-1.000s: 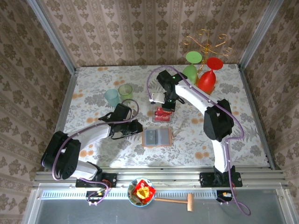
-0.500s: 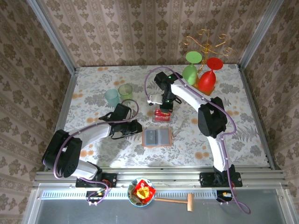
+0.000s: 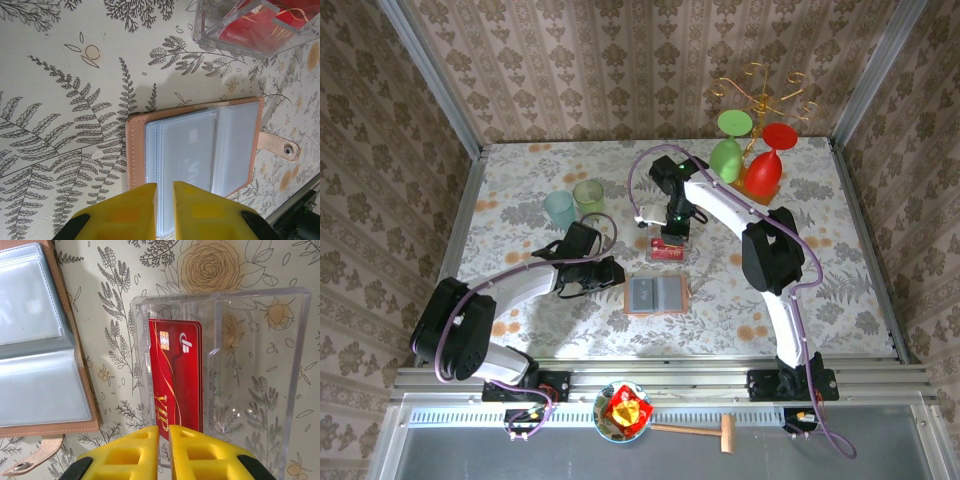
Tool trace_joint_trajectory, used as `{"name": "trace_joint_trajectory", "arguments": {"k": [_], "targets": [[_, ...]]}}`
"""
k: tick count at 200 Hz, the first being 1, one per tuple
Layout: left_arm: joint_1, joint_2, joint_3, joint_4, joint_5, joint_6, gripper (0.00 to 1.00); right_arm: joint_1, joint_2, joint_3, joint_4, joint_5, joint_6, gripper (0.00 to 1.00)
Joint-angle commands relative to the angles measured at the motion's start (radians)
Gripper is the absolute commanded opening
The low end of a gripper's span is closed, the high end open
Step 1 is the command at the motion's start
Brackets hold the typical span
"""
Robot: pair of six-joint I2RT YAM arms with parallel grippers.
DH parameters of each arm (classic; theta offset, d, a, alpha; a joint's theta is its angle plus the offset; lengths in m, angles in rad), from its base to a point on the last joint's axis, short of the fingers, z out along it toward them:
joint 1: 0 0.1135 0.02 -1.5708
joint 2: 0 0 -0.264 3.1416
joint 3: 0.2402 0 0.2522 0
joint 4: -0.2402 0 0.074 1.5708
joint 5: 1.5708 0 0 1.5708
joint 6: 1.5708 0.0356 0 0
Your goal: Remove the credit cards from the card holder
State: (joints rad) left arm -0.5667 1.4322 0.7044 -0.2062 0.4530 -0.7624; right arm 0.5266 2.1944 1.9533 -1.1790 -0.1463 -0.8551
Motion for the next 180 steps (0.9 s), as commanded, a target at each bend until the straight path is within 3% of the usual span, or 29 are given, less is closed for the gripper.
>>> {"name": "trace_joint_trajectory", "arguments": {"k": [1,41,92,180], "targets": [[0.008,0.020,-0.002,0.014,0.019,0.011,0.16,0.003,-0.078,-0.023,0.034,0.041,0.038,0.13],[0.008,0.010,-0.006,0.017,0.020,0.011,0.16,0.004,-0.116,-0.082,0.114,0.092,0.114,0.15],[0.008,-0.004,-0.013,0.028,0.021,0.010,0.16,0.022,-0.245,-0.239,0.260,0.038,0.294,0.16],[-0.004,-0.012,-0.043,0.066,0.024,-0.006,0.16,0.095,-0.513,-0.619,0.586,0.024,0.933,0.16]]}}
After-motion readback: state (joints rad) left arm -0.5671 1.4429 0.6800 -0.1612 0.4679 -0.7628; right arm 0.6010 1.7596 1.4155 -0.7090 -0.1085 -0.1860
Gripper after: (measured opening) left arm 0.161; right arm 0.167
